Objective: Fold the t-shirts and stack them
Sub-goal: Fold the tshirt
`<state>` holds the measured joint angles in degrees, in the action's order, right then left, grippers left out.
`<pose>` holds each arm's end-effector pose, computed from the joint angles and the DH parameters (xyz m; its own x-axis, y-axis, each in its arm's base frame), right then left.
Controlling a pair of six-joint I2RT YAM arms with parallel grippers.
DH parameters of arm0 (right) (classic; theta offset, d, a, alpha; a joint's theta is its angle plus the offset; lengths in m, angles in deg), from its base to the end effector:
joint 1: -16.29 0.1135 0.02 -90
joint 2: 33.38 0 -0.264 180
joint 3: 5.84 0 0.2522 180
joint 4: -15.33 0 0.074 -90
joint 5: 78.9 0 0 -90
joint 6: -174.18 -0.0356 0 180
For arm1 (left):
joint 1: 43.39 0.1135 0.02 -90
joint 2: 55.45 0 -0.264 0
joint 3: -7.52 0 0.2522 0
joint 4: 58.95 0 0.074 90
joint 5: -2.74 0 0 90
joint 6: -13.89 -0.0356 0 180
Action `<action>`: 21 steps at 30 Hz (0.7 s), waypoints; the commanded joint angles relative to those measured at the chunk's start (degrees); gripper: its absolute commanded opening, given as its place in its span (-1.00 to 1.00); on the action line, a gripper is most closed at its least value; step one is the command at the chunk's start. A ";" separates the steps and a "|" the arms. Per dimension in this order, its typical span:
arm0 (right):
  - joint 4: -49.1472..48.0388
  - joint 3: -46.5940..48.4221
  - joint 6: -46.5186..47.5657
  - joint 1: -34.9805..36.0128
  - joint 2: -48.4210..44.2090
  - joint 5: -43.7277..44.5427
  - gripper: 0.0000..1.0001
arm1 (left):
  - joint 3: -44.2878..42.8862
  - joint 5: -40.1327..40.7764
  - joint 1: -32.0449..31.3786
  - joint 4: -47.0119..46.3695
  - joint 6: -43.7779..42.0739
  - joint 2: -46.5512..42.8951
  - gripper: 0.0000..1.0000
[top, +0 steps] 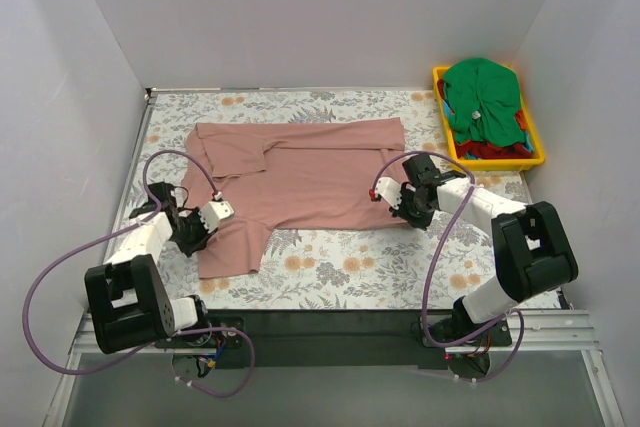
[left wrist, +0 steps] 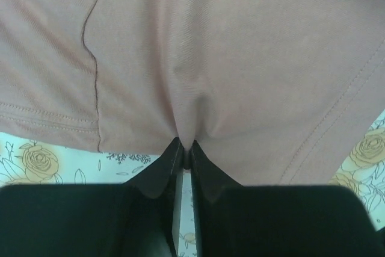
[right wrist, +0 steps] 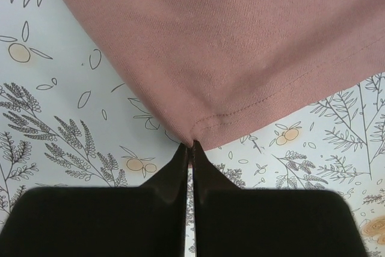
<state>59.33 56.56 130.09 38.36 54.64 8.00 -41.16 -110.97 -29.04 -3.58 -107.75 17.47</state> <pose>0.2555 0.1057 0.1656 -0.3224 -0.9046 -0.2787 -0.8971 0.3860 -0.2149 0.1892 0.0336 0.1575 -0.8935 0.2672 -0.3610 0.3665 0.8984 -0.2421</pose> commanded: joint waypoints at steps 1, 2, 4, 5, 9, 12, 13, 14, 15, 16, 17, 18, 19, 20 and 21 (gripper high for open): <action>2.28 0.84 1.28 -1.06 -3.03 0.19 -0.97 | 0.47 2.70 0.06 3.82 -1.67 -2.34 -0.90; 2.63 0.67 1.37 -1.32 -4.00 0.02 -0.97 | -0.06 2.44 0.06 5.40 -1.67 -3.13 -0.98; 4.03 0.40 1.90 -1.93 -6.90 -0.68 -0.97 | -1.82 1.73 0.06 8.92 -0.71 -5.50 -1.00; 4.47 0.31 2.08 -2.72 -7.95 -1.03 -0.97 | -2.43 1.64 0.15 10.15 -0.62 -6.04 -1.00; 6.32 -0.21 3.57 -3.87 -13.39 -1.83 -0.97 | -7.08 0.42 0.15 18.13 0.79 -7.10 -1.00; 6.76 0.92 4.01 -4.75 -14.03 -2.80 -0.97 | -12.88 -1.69 0.24 20.96 2.72 -5.61 -1.00; 6.94 2.32 4.10 -5.27 -13.59 -3.14 -0.97 | -16.38 -2.13 0.33 21.32 3.77 -4.64 -1.00; 7.11 3.20 4.36 -5.63 -13.06 -3.23 -0.97 | -18.06 -3.18 0.59 21.67 4.39 -2.81 -1.00; 7.29 4.00 4.45 -5.98 -11.67 -3.41 -0.97 | -19.65 -3.71 0.59 21.85 4.83 -1.48 -1.00; 7.46 5.05 4.71 -6.68 -10.78 -3.67 -0.97 | -23.23 -4.15 0.68 21.85 5.53 -0.34 -1.00; 7.55 7.06 4.80 -7.03 -9.21 -3.76 -0.97 | -24.83 -4.51 0.68 21.85 6.67 2.37 -1.00; 7.73 8.30 5.15 -7.30 -8.32 -3.94 -0.97 | -26.68 -5.29 0.68 21.68 7.37 3.61 -1.00; 7.73 9.35 5.41 -7.73 -7.53 -4.20 -0.97 | -28.26 -5.74 0.68 21.42 7.90 4.76 -1.00; 7.82 11.63 5.59 -7.83 -5.78 -4.20 -0.97 | -31.24 -6.09 0.68 20.89 9.73 6.16 -1.00; 7.99 12.78 6.03 -7.91 -4.81 -4.20 -0.97 | -32.57 -6.35 0.68 19.93 10.45 8.53 -1.00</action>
<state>66.56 64.08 134.18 31.23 48.00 4.49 -68.78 -114.40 -28.82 16.63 -101.04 22.90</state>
